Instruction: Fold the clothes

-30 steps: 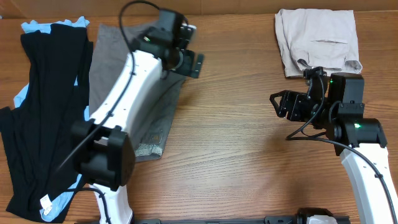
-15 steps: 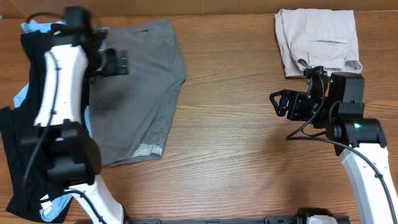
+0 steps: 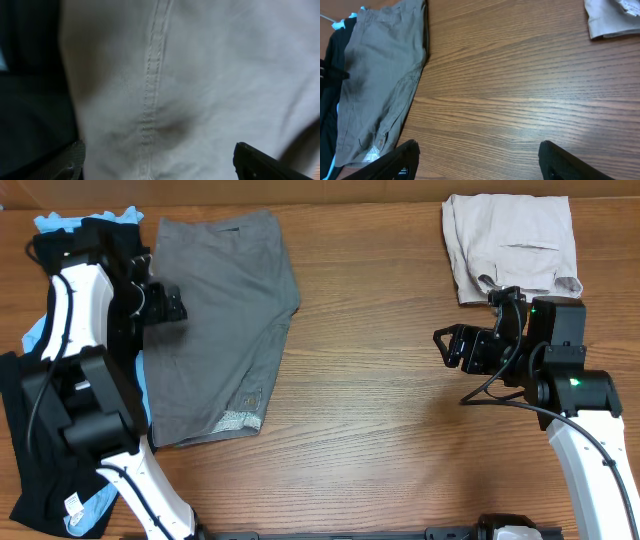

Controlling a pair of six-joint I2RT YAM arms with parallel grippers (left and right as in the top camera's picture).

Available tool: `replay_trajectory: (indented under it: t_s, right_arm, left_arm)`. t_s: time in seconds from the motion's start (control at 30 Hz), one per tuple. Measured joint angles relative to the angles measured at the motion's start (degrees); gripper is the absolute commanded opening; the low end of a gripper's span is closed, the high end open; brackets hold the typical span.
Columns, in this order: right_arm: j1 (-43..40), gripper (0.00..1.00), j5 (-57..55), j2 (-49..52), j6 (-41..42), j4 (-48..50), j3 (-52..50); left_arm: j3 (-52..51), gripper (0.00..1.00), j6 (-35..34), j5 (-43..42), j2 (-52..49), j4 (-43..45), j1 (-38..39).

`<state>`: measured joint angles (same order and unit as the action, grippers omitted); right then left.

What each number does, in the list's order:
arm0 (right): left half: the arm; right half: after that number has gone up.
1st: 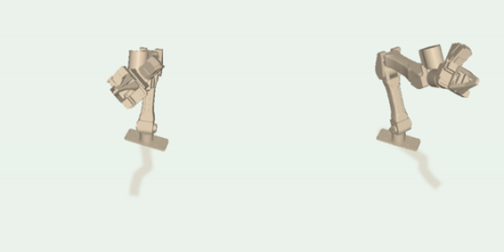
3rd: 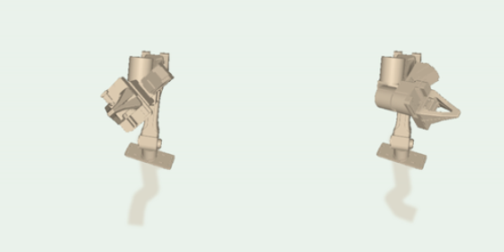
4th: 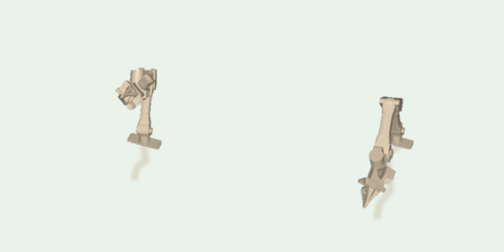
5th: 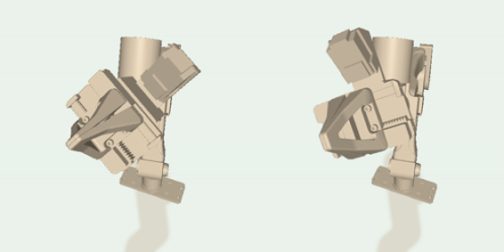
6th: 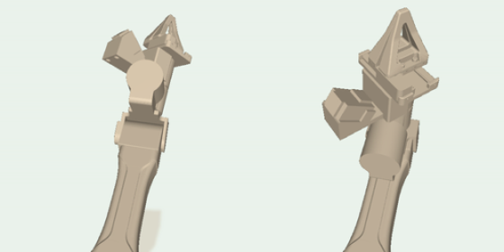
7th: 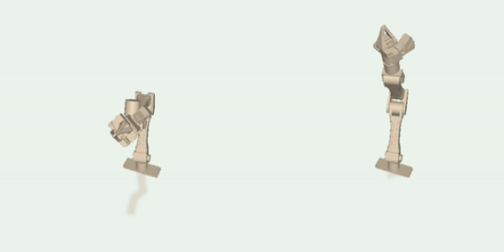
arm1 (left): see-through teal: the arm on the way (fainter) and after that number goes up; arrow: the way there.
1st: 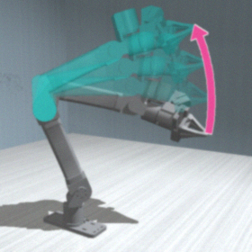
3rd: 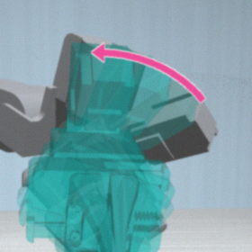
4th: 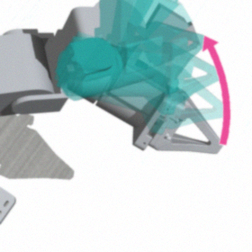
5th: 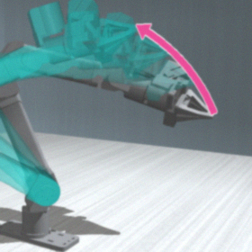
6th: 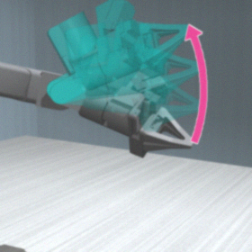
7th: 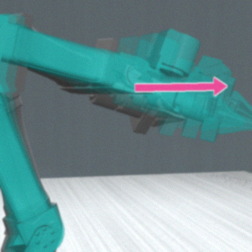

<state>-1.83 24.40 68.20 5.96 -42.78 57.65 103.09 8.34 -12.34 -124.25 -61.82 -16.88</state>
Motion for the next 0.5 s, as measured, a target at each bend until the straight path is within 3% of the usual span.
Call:
replay_trajectory:
  t_s: [0.33, 0.4, 0.5]
  right_arm:
    - [0.00, 0.79, -1.27, 0.00, 0.02, -0.42, 0.00]
    - [0.00, 0.79, -1.33, 0.00, 0.00, -0.46, 0.00]
    - [0.00, 0.80, -1.33, 0.00, 0.00, -0.42, 0.00]
  left_arm:
    - [-0.63, 0.99, 1.38, 0.57, -1.79, 0.44, -2.03]
    - [-0.63, 0.93, 1.84, 0.55, -1.79, 0.83, -2.36]
    - [-0.63, 0.73, 2.38, 0.50, -1.79, 1.42, -2.67]
